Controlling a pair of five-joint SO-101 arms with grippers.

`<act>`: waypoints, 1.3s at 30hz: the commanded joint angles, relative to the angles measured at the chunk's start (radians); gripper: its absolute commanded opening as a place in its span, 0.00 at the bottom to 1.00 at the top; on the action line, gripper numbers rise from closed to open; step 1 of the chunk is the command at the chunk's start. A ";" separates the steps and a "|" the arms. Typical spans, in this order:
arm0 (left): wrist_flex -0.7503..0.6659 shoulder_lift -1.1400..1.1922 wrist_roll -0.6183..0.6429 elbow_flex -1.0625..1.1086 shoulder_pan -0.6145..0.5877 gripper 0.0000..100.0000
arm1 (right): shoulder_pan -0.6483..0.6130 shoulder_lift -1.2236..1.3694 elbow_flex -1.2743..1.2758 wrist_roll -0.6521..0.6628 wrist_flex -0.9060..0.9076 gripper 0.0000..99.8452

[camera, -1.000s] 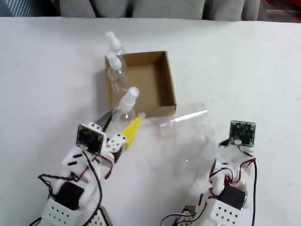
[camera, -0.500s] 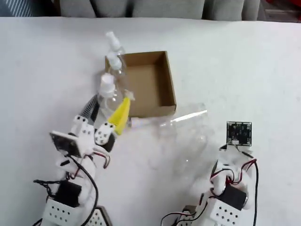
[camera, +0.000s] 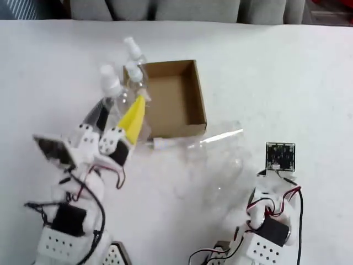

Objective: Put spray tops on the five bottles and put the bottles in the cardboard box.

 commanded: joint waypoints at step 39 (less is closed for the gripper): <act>-0.557 0.881 0.152 -0.261 0.147 0.02 | -0.998 -0.013 0.008 -0.701 -0.570 0.02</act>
